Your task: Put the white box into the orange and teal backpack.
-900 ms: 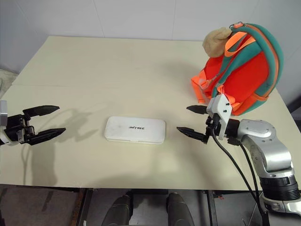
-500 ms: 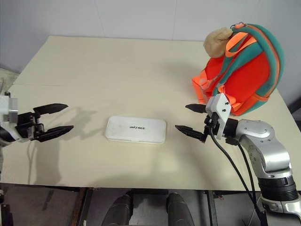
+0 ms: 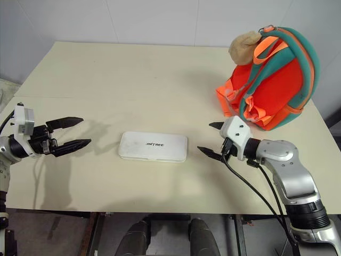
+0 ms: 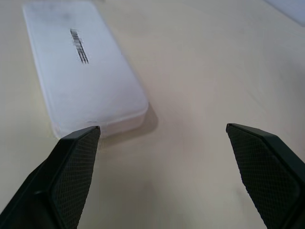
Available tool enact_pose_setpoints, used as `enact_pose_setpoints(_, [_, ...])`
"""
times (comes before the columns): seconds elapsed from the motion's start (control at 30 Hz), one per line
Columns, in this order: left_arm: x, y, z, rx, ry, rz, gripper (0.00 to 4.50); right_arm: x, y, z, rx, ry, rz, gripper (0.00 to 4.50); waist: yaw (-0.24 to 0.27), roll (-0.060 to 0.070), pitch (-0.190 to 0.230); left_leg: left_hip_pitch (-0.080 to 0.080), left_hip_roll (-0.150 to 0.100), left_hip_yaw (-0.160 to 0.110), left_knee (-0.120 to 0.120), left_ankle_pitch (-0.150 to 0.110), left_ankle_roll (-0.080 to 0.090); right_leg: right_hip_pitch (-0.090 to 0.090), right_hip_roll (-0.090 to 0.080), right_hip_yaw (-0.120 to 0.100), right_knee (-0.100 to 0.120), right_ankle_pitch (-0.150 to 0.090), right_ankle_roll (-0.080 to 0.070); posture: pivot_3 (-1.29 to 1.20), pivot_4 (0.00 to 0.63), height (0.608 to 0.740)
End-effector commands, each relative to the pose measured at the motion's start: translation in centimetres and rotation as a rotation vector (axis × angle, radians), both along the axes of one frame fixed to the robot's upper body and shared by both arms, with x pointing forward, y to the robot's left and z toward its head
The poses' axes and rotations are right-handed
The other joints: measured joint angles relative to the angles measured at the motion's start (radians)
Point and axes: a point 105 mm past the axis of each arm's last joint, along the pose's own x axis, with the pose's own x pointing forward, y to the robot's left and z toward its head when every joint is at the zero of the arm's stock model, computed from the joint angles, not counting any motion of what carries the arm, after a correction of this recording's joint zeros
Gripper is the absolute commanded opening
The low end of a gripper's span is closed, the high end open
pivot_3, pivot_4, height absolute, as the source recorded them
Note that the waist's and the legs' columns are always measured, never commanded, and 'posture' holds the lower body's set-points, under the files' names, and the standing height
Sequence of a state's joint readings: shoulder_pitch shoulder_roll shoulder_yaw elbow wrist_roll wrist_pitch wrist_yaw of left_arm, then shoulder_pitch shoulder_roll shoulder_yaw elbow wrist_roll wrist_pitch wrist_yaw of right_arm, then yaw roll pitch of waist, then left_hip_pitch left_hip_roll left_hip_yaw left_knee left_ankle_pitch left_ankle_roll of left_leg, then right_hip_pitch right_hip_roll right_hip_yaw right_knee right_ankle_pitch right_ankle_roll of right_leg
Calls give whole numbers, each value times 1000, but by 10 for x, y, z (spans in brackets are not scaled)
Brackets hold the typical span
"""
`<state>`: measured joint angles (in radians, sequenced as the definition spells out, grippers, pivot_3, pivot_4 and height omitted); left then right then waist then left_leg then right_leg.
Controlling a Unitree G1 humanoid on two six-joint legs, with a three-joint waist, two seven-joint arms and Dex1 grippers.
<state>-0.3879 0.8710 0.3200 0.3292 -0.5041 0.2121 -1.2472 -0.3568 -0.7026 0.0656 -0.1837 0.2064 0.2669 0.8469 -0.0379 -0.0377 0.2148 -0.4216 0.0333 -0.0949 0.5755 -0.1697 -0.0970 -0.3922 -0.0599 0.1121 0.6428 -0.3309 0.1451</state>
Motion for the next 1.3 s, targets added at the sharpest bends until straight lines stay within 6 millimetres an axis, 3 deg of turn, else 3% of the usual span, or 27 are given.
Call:
enact_pose_setpoints(0.03, [6,-2,5,-18,30,39,4500,17,9,5,-56,-135,-38,4466,-5,0,0,0,0,0,0,0,0,0,0,0,0,0,0,0,150,740])
enact_pose_setpoints(0.17, [10,-7,6,-69,80,36,4500,28,15,-1,-107,-187,-56,4466,-12,0,0,0,0,0,1,0,0,0,0,0,1,1,1,0,150,740])
enact_pose_setpoints(0.27, [20,-9,1,-90,151,81,4500,26,18,-11,-148,-176,-20,4466,-9,0,0,0,0,-1,0,0,0,0,0,0,1,0,2,0,150,740])
enact_pose_setpoints(0.5, [24,-22,-6,-168,300,71,4500,17,40,-10,-113,-174,62,4466,-19,0,0,0,0,-1,0,0,0,0,0,-1,3,0,3,0,150,740])
enact_pose_setpoints(0.67, [23,-26,-32,-171,575,111,4500,16,48,-8,-87,-184,72,4466,-18,0,0,0,0,-2,1,0,0,0,1,-1,4,0,3,0,150,740])
enact_pose_setpoints(0.87, [26,-33,-31,-357,712,82,4500,13,51,-8,-74,-182,90,4466,-18,0,0,0,-1,-3,1,0,0,0,1,-1,4,0,3,0,150,740])
enact_pose_setpoints(1.07, [33,-35,-24,-546,743,36,4500,9,54,-9,-66,-174,109,4466,-18,0,0,0,-1,-3,1,0,0,0,1,-1,4,0,3,0,150,740])
enact_pose_setpoints(1.3, [34,-41,-28,-596,805,4,4500,7,53,-9,-70,-171,117,4466,-17,0,0,0,-1,-3,1,0,0,0,1,-1,5,0,3,0,150,740])
